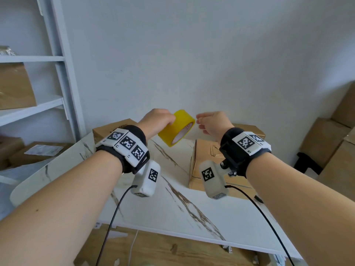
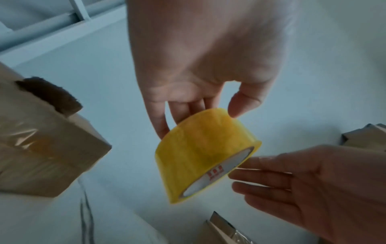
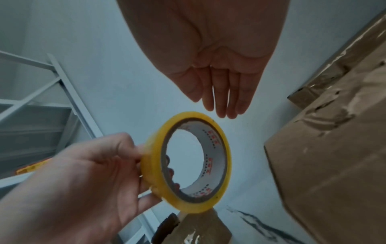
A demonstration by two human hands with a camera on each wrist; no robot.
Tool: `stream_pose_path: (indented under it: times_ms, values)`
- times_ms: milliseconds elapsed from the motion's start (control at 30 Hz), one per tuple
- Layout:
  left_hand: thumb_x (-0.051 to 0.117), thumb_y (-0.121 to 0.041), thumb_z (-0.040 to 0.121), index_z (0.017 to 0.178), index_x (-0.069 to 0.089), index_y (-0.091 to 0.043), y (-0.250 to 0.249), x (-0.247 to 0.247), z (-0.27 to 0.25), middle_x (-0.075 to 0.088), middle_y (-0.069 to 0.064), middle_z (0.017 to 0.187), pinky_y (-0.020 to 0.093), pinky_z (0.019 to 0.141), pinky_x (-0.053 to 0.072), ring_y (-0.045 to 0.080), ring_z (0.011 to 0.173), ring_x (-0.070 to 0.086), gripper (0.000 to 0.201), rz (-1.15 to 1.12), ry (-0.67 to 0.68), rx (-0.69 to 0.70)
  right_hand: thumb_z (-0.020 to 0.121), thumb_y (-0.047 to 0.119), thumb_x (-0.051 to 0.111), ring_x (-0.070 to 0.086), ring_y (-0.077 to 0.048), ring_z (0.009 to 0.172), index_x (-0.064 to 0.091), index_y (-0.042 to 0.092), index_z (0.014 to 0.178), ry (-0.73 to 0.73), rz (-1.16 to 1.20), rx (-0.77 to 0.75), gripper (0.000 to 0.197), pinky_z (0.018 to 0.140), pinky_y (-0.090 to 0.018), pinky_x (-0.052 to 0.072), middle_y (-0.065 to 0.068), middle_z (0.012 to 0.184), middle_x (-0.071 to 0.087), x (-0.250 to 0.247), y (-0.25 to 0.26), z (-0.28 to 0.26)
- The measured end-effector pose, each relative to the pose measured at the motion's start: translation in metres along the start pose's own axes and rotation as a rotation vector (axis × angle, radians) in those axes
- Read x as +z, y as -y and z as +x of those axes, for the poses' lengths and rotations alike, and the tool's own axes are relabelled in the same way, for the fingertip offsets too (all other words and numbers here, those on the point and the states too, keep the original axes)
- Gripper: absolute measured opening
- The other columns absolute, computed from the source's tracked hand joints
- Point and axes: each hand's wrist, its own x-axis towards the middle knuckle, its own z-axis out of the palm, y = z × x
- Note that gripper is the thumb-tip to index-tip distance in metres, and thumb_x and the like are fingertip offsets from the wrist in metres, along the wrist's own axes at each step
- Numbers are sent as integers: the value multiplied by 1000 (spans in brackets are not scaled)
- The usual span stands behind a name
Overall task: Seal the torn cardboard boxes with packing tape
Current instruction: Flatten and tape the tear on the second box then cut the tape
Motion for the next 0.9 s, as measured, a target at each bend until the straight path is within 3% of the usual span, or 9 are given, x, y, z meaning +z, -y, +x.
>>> stream_pose_path:
  times_ms: [100,267,367,467,533,600,700,833,900]
  values:
    - [50,-9,82,62,40,-15,-1,2,8,32,-1,61,27,54,22,15,58,31,24,13,-30,35,92,0,42,60,-20,96,69,7,108,-3,46,-12,32,97,-34,48,-8,99,64,2,6,-1]
    - [49,-15,88,68,48,-16,1,11,10,41,-2,67,26,56,27,13,65,39,20,39,-47,49,88,-2,41,56,-17,107,72,15,103,-25,1,-102,39,95,-27,44,-3,116,67,-2,11,-8]
    - [47,-16,90,77,50,-12,0,17,10,41,-1,71,26,57,28,12,66,39,14,11,-45,55,87,-4,41,52,-12,99,73,16,100,-14,-26,-147,40,86,-22,41,0,108,64,-6,12,-13]
    - [44,-13,89,71,40,-12,-3,19,11,32,0,68,28,56,23,14,62,32,19,-31,-75,51,85,-6,45,53,-9,93,74,18,97,1,-50,-189,39,81,-21,39,3,98,62,-11,11,-12]
    - [43,-8,87,63,29,-15,-4,18,14,25,0,65,29,55,18,16,61,25,29,-91,-120,50,82,-8,50,61,-12,87,73,19,93,21,-33,-211,37,80,-24,46,1,95,67,-18,10,-10]
    - [48,-12,85,61,27,-15,-4,18,15,24,0,64,29,55,17,17,60,24,32,-152,-154,43,79,-9,57,65,-17,86,69,19,102,78,-39,-223,39,78,-27,53,-2,106,67,-24,7,-8]
    - [66,-34,81,60,41,-16,-6,20,14,34,2,62,28,57,27,16,58,36,37,-180,-176,83,71,-2,73,56,-11,79,54,27,129,216,-266,-267,67,71,-24,48,3,120,54,-28,9,-6]
    - [74,-39,75,59,43,-17,-14,20,18,37,0,58,25,55,31,13,54,39,41,-134,-146,146,68,16,78,57,-18,91,62,26,106,144,-486,-381,42,78,-30,47,4,107,63,-27,14,-7]
    - [73,-36,76,60,47,-17,-15,19,19,43,-2,58,19,50,35,10,53,43,37,-140,-122,139,68,17,75,58,-19,93,62,26,103,70,-524,-390,39,78,-30,48,5,106,64,-27,13,-6]
